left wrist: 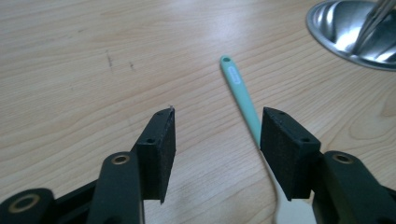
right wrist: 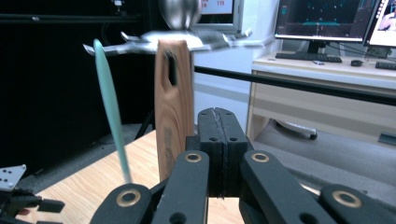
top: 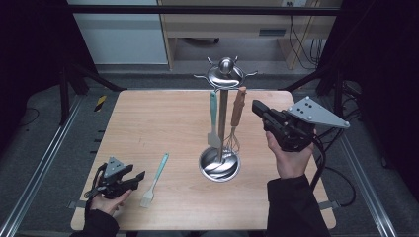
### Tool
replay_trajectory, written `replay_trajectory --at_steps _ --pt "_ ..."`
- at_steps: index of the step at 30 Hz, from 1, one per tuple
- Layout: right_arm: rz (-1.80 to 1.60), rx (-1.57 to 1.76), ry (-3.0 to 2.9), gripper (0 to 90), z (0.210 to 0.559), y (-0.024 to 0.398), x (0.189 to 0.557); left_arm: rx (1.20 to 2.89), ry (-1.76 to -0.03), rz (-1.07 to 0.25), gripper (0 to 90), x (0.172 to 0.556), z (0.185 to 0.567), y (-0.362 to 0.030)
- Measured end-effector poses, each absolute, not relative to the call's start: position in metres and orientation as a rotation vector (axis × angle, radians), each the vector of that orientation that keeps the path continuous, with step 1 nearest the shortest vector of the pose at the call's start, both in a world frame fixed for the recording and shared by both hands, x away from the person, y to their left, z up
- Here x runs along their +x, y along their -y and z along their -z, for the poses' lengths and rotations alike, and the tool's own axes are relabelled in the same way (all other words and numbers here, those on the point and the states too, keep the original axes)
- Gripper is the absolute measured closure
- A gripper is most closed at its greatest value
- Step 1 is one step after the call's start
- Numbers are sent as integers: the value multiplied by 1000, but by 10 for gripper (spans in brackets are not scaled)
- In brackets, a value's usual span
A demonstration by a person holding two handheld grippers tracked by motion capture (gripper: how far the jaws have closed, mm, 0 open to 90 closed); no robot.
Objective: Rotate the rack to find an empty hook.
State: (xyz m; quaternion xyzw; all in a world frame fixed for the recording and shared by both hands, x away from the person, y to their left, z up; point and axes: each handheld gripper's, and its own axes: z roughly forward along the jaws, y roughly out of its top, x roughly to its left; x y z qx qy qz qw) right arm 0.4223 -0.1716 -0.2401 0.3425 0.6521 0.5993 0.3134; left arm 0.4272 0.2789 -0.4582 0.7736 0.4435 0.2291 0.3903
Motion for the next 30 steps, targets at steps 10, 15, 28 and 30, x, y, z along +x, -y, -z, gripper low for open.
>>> replay_trajectory --at_steps 10,15,28,30 --pt "-1590 865 -1698 900 223 163 425 1977 -1201 -559 470 429 459 -281" --pt "-1589 844 -1705 900 220 161 424 1967 -1223 -533 420 431 459 -282" --pt "-1586 792 -1736 900 218 152 418 1972 -1236 -538 398 431 458 -282" --pt "-1593 783 -1739 900 218 150 417 1972 -1236 -537 395 431 458 -282"
